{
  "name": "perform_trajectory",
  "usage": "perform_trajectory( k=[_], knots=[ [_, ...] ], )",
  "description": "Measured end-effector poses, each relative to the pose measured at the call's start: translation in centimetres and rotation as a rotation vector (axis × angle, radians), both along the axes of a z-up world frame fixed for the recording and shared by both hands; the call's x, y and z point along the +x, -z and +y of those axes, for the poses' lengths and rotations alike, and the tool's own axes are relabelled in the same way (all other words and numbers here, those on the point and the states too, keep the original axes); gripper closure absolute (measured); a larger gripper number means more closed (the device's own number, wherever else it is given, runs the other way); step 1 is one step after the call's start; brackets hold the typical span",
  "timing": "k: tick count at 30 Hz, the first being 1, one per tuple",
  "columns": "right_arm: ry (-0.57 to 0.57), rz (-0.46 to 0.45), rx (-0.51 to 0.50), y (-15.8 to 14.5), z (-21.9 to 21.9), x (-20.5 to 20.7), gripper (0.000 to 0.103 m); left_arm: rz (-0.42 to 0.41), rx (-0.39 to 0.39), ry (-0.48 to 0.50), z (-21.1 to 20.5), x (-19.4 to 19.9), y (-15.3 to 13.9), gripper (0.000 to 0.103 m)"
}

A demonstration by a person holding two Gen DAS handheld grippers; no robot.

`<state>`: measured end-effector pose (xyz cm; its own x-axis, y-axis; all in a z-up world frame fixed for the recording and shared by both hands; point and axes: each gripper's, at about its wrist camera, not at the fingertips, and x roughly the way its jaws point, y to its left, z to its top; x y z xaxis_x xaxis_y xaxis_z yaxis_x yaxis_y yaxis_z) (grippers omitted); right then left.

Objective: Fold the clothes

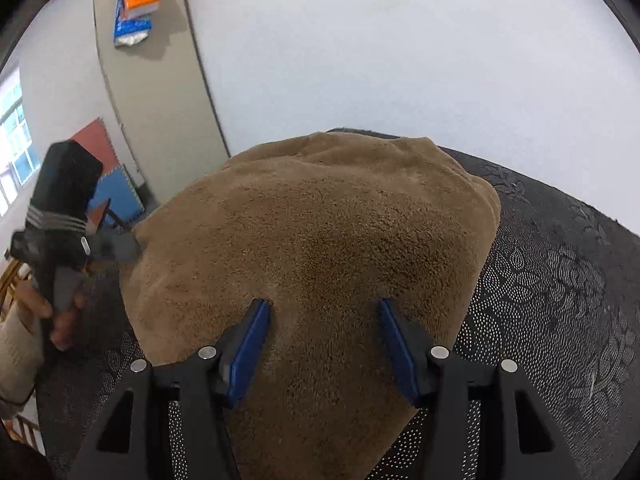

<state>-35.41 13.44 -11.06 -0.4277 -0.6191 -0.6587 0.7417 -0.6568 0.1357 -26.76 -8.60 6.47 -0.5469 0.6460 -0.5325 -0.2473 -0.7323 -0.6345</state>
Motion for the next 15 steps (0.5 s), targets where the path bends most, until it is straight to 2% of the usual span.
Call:
perform_trajectory(
  k=[2,6,12,15],
  knots=[
    [0.010,0.014,-0.011,0.2,0.1,0.4,0.044,0.005,0.031,-0.026,-1.0,-0.6,-1.2,0.000],
    [0.020,0.025,-0.026,0.4,0.3,0.8,0.044,0.012,-0.046,-0.035,-0.5,-4.0,-3.4,0.000],
    [0.025,0.027,-0.045,0.6,0.7,1.0,0.044,-0.113,-0.167,-0.015,1.8,-11.9,-1.6,0.000],
    [0.023,0.019,-0.053,0.6,0.9,0.9,0.044,-0.177,-0.207,-0.008,2.4,-14.3,0.4,0.000]
  ],
)
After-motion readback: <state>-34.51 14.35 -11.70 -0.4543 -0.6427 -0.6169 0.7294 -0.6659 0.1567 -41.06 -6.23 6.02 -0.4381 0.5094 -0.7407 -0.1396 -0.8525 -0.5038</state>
